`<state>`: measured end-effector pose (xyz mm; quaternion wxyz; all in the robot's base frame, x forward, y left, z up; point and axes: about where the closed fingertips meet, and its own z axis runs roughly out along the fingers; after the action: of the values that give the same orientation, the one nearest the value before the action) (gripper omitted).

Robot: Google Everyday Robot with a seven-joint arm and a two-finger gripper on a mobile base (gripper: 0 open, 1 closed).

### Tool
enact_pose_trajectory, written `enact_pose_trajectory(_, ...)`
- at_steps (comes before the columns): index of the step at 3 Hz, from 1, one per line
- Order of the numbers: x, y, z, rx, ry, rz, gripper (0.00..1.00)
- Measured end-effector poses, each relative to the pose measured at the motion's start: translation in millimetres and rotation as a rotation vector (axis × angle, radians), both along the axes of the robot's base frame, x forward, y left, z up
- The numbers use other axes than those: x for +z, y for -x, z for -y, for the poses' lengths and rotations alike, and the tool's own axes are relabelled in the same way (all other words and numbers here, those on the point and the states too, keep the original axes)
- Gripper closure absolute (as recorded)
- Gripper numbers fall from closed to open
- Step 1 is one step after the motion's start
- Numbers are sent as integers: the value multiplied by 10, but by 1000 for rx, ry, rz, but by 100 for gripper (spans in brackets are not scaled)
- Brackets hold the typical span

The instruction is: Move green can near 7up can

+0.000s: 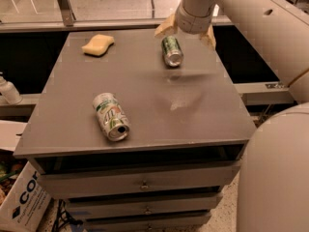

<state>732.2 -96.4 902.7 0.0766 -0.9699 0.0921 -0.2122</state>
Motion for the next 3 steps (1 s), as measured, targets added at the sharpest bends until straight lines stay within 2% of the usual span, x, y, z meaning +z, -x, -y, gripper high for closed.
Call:
enact_pose_trajectory(1,-199,21,18,112,39,44,0)
enact_pose_trajectory(2,-326,-42,55,182,93,80,0)
enact_pose_trajectory(3,-432,-267,-28,213,147,116,0)
